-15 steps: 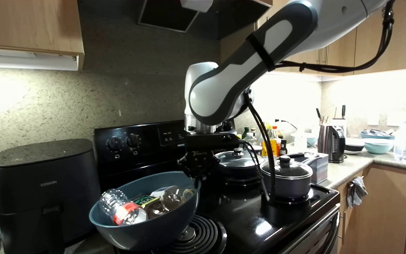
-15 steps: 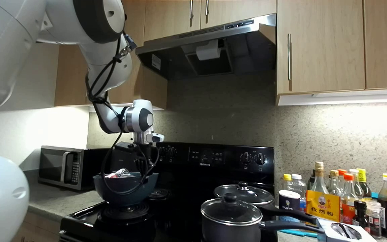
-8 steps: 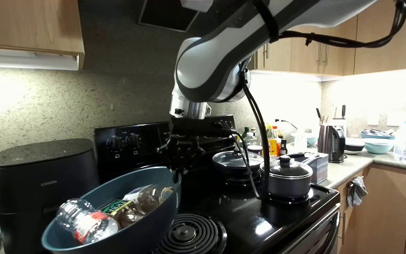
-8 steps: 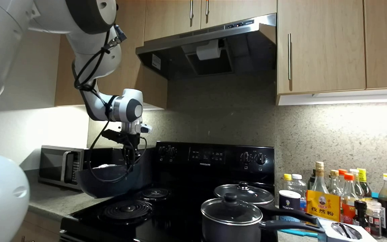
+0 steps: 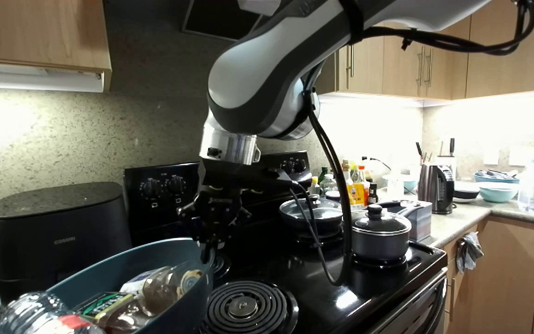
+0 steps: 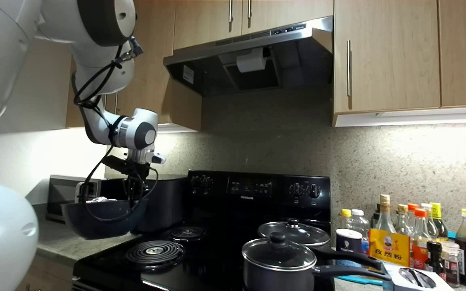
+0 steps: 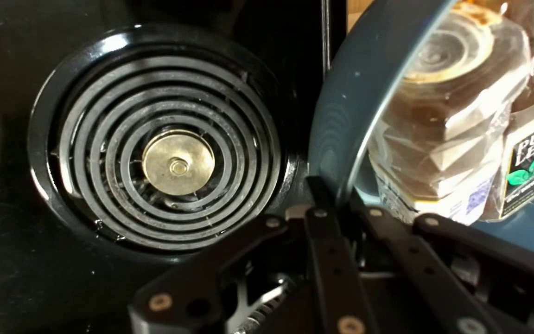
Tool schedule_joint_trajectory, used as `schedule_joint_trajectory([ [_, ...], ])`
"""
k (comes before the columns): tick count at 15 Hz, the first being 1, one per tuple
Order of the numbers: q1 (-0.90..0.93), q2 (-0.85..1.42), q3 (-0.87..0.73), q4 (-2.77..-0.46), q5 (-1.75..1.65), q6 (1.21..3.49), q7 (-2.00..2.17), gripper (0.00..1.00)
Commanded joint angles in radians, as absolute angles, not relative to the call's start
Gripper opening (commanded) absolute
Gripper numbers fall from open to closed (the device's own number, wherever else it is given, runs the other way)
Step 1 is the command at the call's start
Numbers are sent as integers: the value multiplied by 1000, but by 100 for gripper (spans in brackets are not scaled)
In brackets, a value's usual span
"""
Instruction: Remove the blue bowl from the stove and place it on the left side of the countertop
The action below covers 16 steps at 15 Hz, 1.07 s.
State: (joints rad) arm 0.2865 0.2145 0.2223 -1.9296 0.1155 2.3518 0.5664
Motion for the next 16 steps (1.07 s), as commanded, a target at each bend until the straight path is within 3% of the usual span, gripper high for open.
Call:
schedule_joint_trajectory([
  [1, 313, 236, 230, -1904, 136, 2394, 559, 2],
  [3, 334, 260, 220, -1902, 98, 2403, 572, 2],
  [4, 328, 264, 215, -1924, 105, 2366, 565, 9],
  [6, 341, 283, 214, -1921, 98, 2377, 564, 9],
  [7, 343, 286, 214, -1917, 98, 2379, 564, 2],
  [16, 446, 459, 168, -1794, 36, 2552, 697, 2],
])
